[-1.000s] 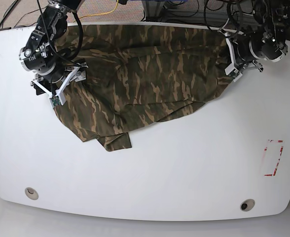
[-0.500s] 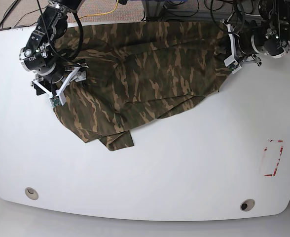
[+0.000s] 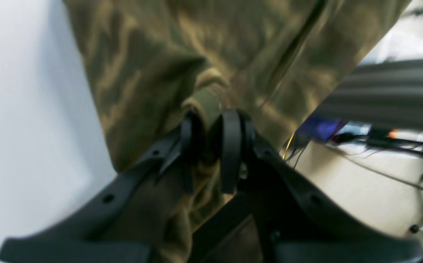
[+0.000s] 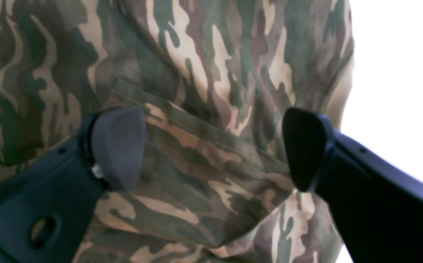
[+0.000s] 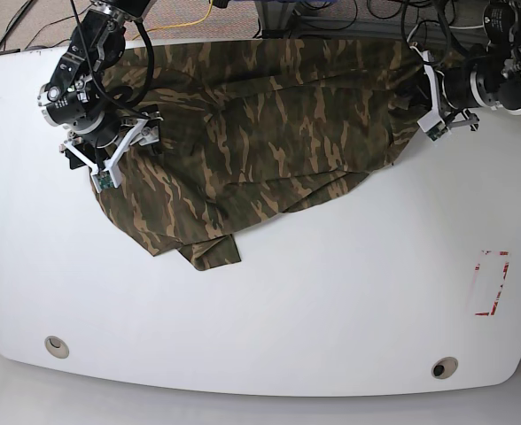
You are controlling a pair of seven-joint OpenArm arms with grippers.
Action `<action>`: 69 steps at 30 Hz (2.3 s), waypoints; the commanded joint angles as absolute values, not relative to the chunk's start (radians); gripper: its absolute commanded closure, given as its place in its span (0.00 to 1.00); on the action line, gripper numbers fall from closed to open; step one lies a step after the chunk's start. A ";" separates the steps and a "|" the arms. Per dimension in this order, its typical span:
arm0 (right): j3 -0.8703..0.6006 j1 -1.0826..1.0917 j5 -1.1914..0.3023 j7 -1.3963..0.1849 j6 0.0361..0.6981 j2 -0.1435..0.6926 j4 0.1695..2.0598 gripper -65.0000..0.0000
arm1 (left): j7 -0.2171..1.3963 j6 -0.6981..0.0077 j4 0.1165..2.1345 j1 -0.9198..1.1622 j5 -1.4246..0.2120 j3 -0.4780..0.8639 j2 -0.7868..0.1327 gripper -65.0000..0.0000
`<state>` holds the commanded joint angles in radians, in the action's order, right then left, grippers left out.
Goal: Layout the t-shirt on the table in an organized manner, then fold the t-shirt properly
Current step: 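Grasp the shirt edge with the left gripper and pull it outward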
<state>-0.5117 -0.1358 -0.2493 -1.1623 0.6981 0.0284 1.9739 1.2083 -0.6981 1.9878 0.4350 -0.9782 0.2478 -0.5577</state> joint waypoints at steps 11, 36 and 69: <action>-0.512 -0.136 -0.248 -1.162 0.698 0.028 1.974 0.12 | 1.208 -0.698 1.992 0.435 -1.121 0.280 -0.673 0.88; -0.512 -0.128 -0.243 -1.162 0.698 0.028 1.974 0.12 | 1.211 -0.698 1.992 0.430 -1.460 0.510 -0.742 0.88; -0.512 -0.113 -0.249 -1.162 0.698 0.030 1.910 0.12 | 1.205 -0.698 1.646 0.143 -0.512 0.687 -0.367 0.41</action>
